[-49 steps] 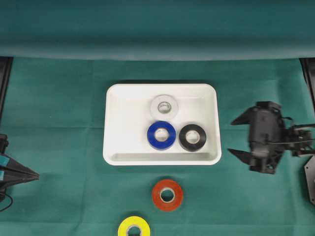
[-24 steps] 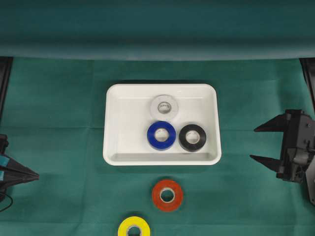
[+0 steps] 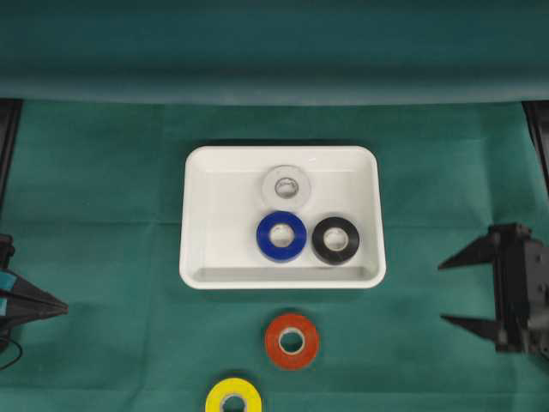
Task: Put the tape into the white case with the right arm.
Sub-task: 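Withdraw the right gripper right and swing it toward the yellow tape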
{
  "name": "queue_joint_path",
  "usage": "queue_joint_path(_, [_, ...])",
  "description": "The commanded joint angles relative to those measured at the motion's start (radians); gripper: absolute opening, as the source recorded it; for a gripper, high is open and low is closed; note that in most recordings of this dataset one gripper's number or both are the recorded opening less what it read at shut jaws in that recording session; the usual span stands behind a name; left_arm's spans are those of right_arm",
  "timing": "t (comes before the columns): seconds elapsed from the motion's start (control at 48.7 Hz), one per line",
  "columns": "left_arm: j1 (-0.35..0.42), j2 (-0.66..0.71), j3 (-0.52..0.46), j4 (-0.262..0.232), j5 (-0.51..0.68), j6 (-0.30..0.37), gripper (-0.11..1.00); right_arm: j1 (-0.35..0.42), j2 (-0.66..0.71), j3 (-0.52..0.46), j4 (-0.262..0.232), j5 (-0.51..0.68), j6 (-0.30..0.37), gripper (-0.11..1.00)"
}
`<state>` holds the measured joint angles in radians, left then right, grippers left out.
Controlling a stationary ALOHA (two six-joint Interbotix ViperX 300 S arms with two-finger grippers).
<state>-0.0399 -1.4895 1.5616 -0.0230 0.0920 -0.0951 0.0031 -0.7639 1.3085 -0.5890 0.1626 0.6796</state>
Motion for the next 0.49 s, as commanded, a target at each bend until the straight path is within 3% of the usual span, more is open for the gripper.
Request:
queue_joint_path(0.0, [0.003, 0.018, -0.014, -0.002, -0.009, 0.002, 0.00, 0.077, 0.003, -0.009, 0.017, -0.003, 0.003, 0.62])
queue_joint_path(0.164, [0.003, 0.018, -0.014, -0.002, -0.009, 0.002, 0.00, 0.143, 0.003, -0.005, 0.026, 0.008, 0.003, 0.62])
queue_joint_path(0.472, [0.003, 0.018, -0.015, -0.002, -0.009, 0.002, 0.00, 0.146, 0.011, -0.009, 0.026, 0.008, 0.003, 0.62])
